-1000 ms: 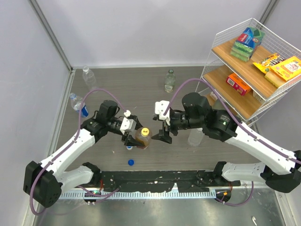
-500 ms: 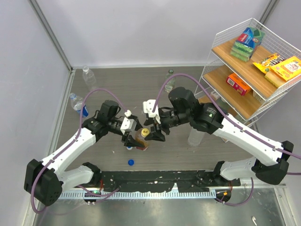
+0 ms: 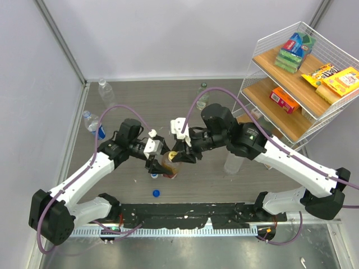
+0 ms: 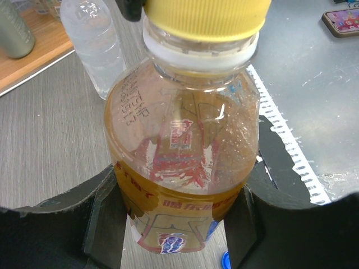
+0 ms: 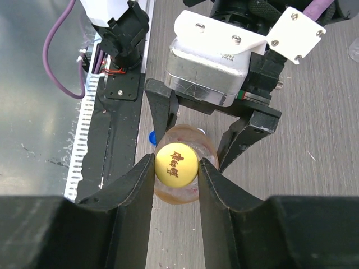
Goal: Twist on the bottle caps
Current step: Screw the bottle cap onto the plastic bottle.
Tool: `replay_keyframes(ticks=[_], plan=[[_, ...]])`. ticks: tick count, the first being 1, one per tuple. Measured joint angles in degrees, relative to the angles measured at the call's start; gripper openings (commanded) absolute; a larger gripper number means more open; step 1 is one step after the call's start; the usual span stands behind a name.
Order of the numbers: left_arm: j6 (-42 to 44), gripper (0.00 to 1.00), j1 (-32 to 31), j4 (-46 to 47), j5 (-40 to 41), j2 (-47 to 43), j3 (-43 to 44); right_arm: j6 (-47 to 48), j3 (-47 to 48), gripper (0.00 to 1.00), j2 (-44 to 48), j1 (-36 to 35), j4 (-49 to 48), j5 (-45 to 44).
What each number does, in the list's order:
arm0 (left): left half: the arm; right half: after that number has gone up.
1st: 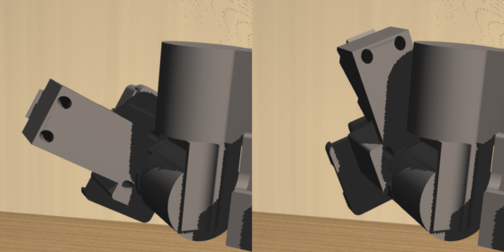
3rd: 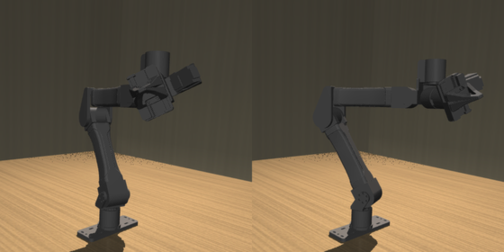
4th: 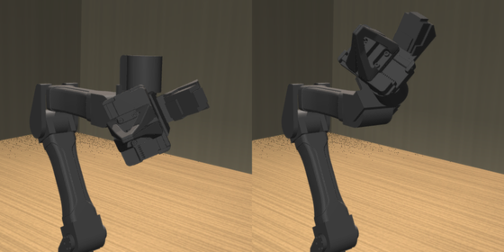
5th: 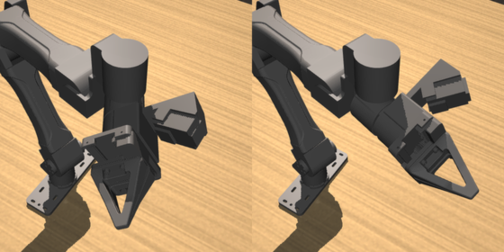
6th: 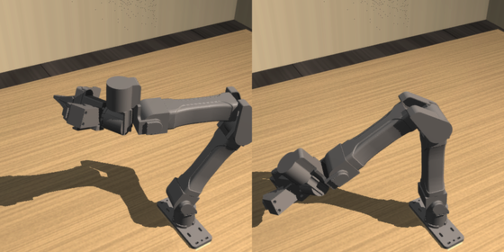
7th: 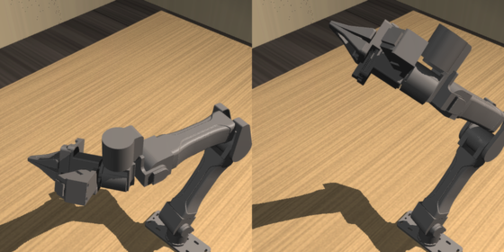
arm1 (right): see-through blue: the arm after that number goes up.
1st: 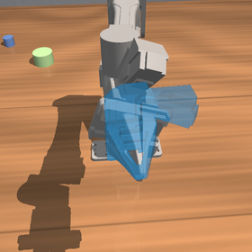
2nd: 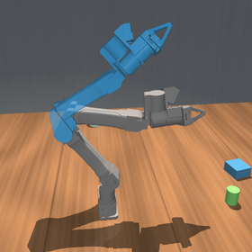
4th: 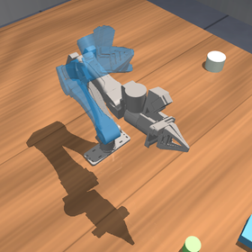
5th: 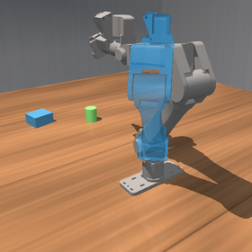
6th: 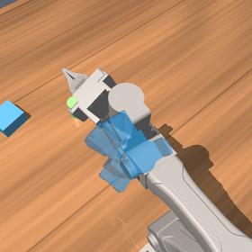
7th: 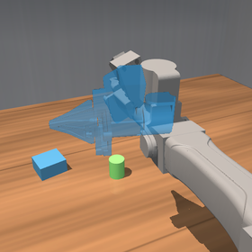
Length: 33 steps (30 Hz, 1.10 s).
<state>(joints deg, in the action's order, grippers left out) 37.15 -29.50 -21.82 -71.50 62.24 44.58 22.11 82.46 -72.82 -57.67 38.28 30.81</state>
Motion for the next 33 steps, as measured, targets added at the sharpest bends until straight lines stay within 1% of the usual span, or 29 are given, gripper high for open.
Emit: replay_keyframes(ticks=[4, 5, 6, 7, 8, 9, 12, 14, 18, 20, 22, 23, 25, 29, 33], plan=[[-0.85, 0.09, 0.0, 0.35, 0.5, 0.0, 0.0, -0.61, 0.0, 0.24, 0.0, -0.02, -0.07, -1.22], [-1.18, 0.09, 0.0, 0.63, 0.87, -0.02, 0.0, -0.96, 0.0, 0.2, 0.0, -0.02, -0.07, -1.73], [-1.79, 0.08, 0.0, 1.11, 1.25, -0.04, -0.02, -1.29, 0.0, 0.19, 0.0, -0.02, -0.15, -2.32], [-2.95, 0.08, 0.0, 2.14, 2.12, -0.13, -0.02, -1.73, 0.0, 0.14, 0.02, 0.0, -0.39, -3.19], [-4.26, 0.08, 0.0, 3.21, 3.02, -0.31, -0.13, -2.38, 0.0, 0.13, 0.04, 0.0, -0.66, -4.02], [-5.92, 0.08, 0.02, 4.66, 4.28, -0.68, -0.35, -4.04, -0.39, 0.1, 0.22, 0.0, -1.75, -5.9], [-10.67, 0.09, 0.28, 8.09, 9.88, -2.54, -1.33, -9.38, -3.06, 0.09, 1.4, 0.0, -6.12, -12.11], [-14.64, 0.09, 0.26, 11.04, 15.37, -4.46, -2.73, -13.75, -5.2, 0.1, 2.27, 0.15, -9.44, -16.24], [-20.24, 0.1, -0.63, 16.24, 24.09, -7.13, -5.25, -21.35, -5.86, 0.06, 1.42, 0.5, -12.39, -22.21], [-22.64, 0.09, -1.84, 18.43, 30.03, -8.35, -6.75, -25.57, -5.68, 0.06, 0.33, 0.66, -13.25, -25.66], [-24.76, 0.08, -4.42, 20.5, 38.25, -8.87, -8.09, -29.55, -5.68, 0.06, -0.59, 0.81, -13.42, -29.2], [-25.38, 0.08, -5.7, 21.51, 41.55, -8.87, -8.59, -31.36, -5.68, 0.05, -1.01, 0.98, -13.29, -30.71], [-26.53, 0.1, -9.4, 24.46, 51.1, -8.81, -10.05, -34.71, -5.64, 0.05, -1.62, 1.51, -12.87, -33.16], [-27.91, 0.09, -13.94, 32.3, 64.94, -7.65, -13.07, -40.65, -4.9, 0.03, -3.1, 2.75, -12.26, -36.79], [-28.26, 0.1, -16.06, 39.6, 73.94, -5.25, -15.28, -46.8, -4.72, 0.02, -4.79, 3.85, -13.03, -40.98]])
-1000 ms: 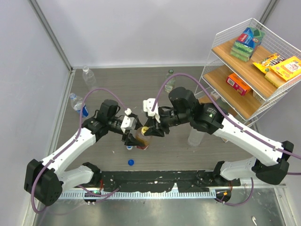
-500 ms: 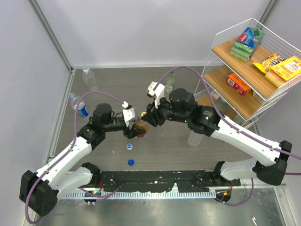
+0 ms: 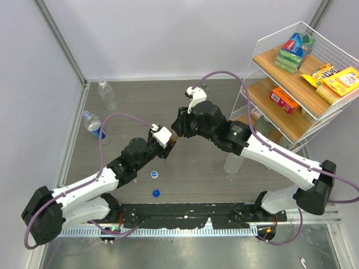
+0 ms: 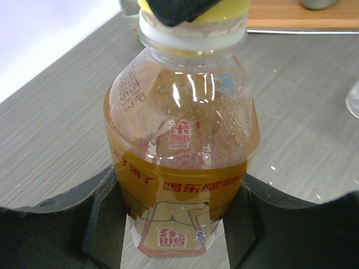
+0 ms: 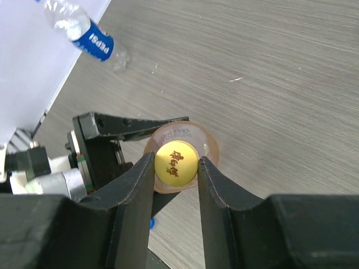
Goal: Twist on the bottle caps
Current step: Screw the bottle cap onto the plastic bottle.
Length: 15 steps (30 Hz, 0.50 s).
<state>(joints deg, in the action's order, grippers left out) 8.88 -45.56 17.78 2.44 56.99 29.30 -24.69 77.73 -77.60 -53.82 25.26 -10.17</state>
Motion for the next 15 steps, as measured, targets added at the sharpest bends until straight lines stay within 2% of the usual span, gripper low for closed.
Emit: replay_keyframes(ticks=[7, 11, 15], plan=[[1.57, 0.06, -4.44, 6.93, 13.35, 3.82, -0.13, -6.67, -0.9, 0.03, -0.55, 0.07, -3.17, -6.56], [1.9, 0.06, -4.72, 9.38, 14.56, 3.82, -0.79, -8.22, -1.16, 0.08, -0.52, 0.09, -4.5, -8.11], [1.81, 0.07, -4.98, 9.4, 15.58, 3.15, -0.81, -8.48, -1.4, 0.19, -0.28, 0.17, -5.44, -8.22]])
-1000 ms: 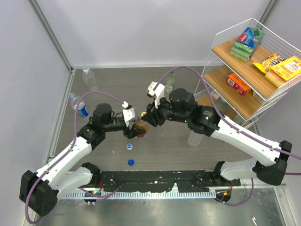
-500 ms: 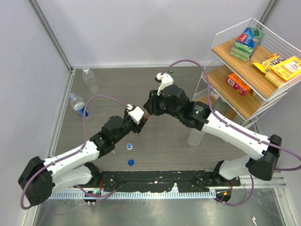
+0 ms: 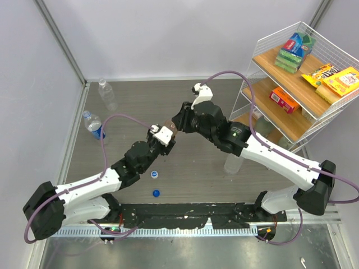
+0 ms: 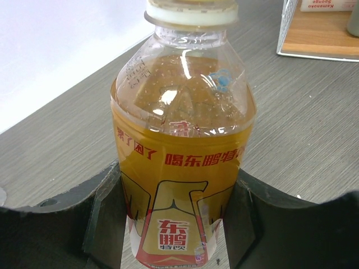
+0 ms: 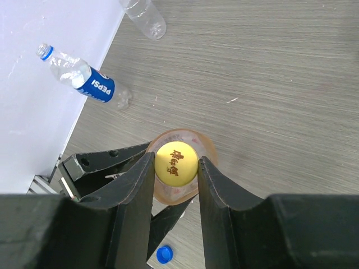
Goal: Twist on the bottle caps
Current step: Screw the bottle cap onto the plastic bottle.
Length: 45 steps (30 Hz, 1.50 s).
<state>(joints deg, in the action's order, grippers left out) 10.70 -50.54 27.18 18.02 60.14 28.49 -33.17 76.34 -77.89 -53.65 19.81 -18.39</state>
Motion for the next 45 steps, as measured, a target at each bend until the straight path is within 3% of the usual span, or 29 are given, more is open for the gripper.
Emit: replay_keyframes(ticks=[2, 4, 6, 8, 11, 14, 19, 22, 25, 31, 35, 45], plan=[[-0.02, 0.07, -0.2, 0.31, 0.15, -0.24, -0.24, 0.26, -0.39, 0.29, 0.44, 0.13, -0.31, 0.61], [-0.2, 0.07, -0.39, 0.44, -0.07, -0.72, -0.66, 1.01, -0.76, 0.54, 0.87, 0.2, -0.42, 1.46], [-0.26, 0.07, -0.46, 0.11, -0.81, -1.09, -0.7, 1.79, -1.16, 0.71, 1.51, 0.24, -0.55, 2.23], [-0.24, 0.07, -0.46, 0.22, -1.68, -1.7, -0.68, 3.34, -1.6, 0.77, 2.38, 0.55, -0.42, 2.67], [-0.87, 0.08, 2.14, -0.5, -5.68, -3.65, -0.68, 6.08, -3.19, 0.8, 4.81, 1.07, -0.48, 4.92], [-3.19, 0.08, 8.94, -2.03, -13.33, -6.12, -0.68, 9.31, -5.09, 0.8, 9.09, 1.11, -0.55, 7.37], [-6.84, 0.08, 18.47, -2.69, -31.71, -7.23, -0.22, 16.5, -6.56, 0.8, 16.96, 1.14, -1.18, 12.24], [-5.75, 0.09, 22.86, -7.28, -48.7, -4.37, 2.99, 23.85, -7.52, 0.81, 20.76, 1.31, -1.79, 17.05], [-3.32, 0.08, 24.9, -13.07, -62.25, -0.17, 7.89, 31.95, -8.11, 0.81, 22.51, 1.31, -1.33, 20.55], [4.68, 0.08, 25.18, -23.96, -76.7, 4.17, 14.69, 42.14, -7.13, 0.8, 18.62, 1.33, 1.46, 25.7], [9.97, 0.08, 25.18, -29.97, -82.42, 4.2, 15.32, 45.46, -5.6, 0.8, 15.28, 1.33, 4.42, 27.56], [13.88, 0.08, 25.33, -34.64, -83.87, 3.13, 15.32, 46.4, -3.89, 0.74, 13.53, 1.31, 6.01, 31.8]])
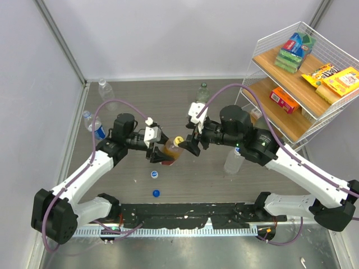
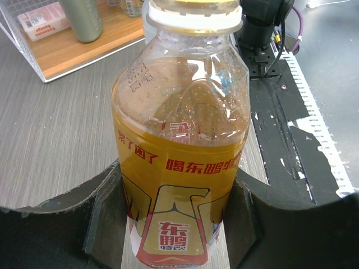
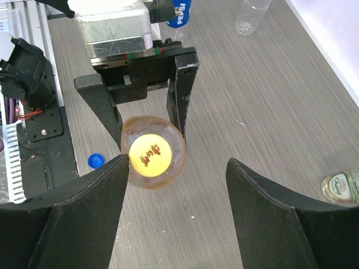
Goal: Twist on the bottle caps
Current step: Screw the bottle cap onto the plastic bottle.
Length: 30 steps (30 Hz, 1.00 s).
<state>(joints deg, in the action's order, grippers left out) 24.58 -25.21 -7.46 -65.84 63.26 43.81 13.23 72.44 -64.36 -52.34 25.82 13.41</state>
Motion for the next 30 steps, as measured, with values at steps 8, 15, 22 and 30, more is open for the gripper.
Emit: replay_keyframes(ticks=[8, 15, 22, 30], plan=[[-0.07, 0.08, 0.0, -0.59, 0.04, 0.0, 0.0, -0.13, 0.63, 0.69, -1.46, 0.0, -0.15, 1.57], [-0.28, 0.08, 0.0, -0.57, 0.22, 0.28, 0.02, -1.05, 0.72, 0.59, -2.73, 0.0, -0.09, 2.51], [-1.51, 0.07, 0.0, -0.07, 1.44, 0.5, 0.2, -2.75, 1.88, 0.4, -3.78, 0.0, 0.35, 3.08], [-5.2, 0.07, 0.0, 2.67, 7.23, -0.76, 0.17, -7.58, 2.27, 0.15, -4.66, 0.26, -0.79, 0.59]])
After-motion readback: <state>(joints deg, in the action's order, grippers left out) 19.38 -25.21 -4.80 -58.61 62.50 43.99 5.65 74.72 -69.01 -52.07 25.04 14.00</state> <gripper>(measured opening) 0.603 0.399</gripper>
